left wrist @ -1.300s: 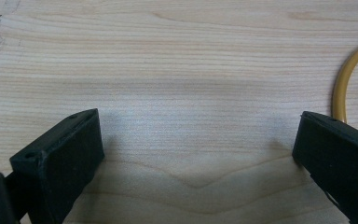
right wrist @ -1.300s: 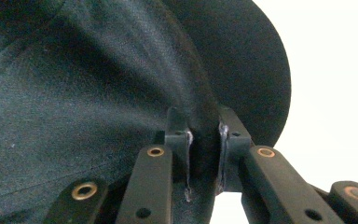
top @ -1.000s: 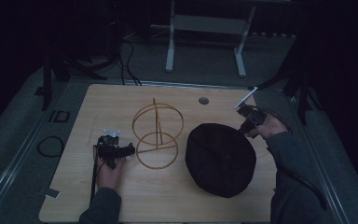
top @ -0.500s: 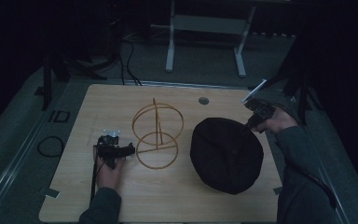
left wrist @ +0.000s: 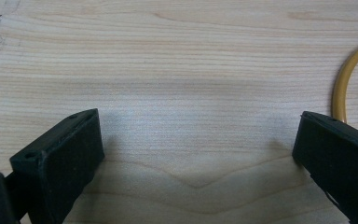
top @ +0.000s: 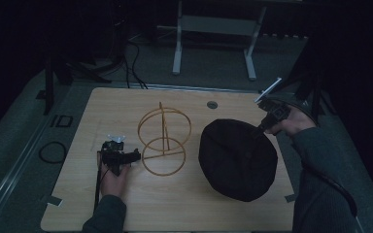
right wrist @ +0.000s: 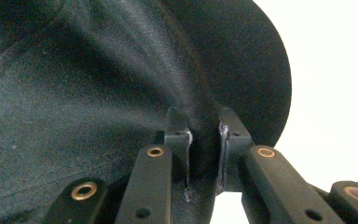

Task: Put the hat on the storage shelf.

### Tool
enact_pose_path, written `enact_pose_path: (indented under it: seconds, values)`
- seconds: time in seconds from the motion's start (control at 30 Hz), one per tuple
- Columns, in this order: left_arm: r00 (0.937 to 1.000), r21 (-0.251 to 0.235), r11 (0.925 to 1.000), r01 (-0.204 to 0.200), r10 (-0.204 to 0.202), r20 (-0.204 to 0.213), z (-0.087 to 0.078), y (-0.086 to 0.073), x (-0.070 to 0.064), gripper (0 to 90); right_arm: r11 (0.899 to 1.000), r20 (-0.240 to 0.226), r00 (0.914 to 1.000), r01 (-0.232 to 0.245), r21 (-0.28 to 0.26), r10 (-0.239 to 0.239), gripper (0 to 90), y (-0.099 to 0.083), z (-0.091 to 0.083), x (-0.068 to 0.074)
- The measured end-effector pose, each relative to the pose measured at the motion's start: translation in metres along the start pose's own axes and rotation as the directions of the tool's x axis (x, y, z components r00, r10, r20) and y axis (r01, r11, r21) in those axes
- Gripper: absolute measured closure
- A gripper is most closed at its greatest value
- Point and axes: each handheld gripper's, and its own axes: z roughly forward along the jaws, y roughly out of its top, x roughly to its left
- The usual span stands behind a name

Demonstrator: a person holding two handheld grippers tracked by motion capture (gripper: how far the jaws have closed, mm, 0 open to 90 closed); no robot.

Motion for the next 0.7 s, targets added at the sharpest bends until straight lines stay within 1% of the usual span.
enact_pose_path:
  seconds: [0.1,0.27,0.5,0.57,0.7]
  values:
    - [1.0000,0.001,1.0000,0.000,0.000,0.000,0.000,0.000,0.000,1.3,1.000,0.010,1.0000,0.000,-0.004,0.000,78.0,0.001,-0.004,0.001]
    - [1.0000,0.001,1.0000,0.000,0.000,0.000,0.000,0.000,0.000,1.3,0.999,0.034,0.9994,-0.002,-0.034,0.003,78.0,0.003,-0.014,0.004]
    - [1.0000,0.002,1.0000,-0.001,0.001,0.000,0.000,0.000,0.000,1.2,0.998,0.034,0.9994,0.003,-0.056,-0.001,78.0,0.008,-0.025,0.009]
    - [1.0000,0.002,1.0000,0.000,0.000,0.000,0.000,0.000,0.000,1.2,0.997,0.039,0.9992,-0.001,-0.076,0.004,77.9,0.009,-0.029,0.010]
    - [1.0000,0.002,1.0000,-0.001,0.001,0.000,0.000,0.000,0.000,1.3,0.994,0.016,0.9997,-0.019,-0.106,0.021,78.0,0.009,-0.034,0.008]
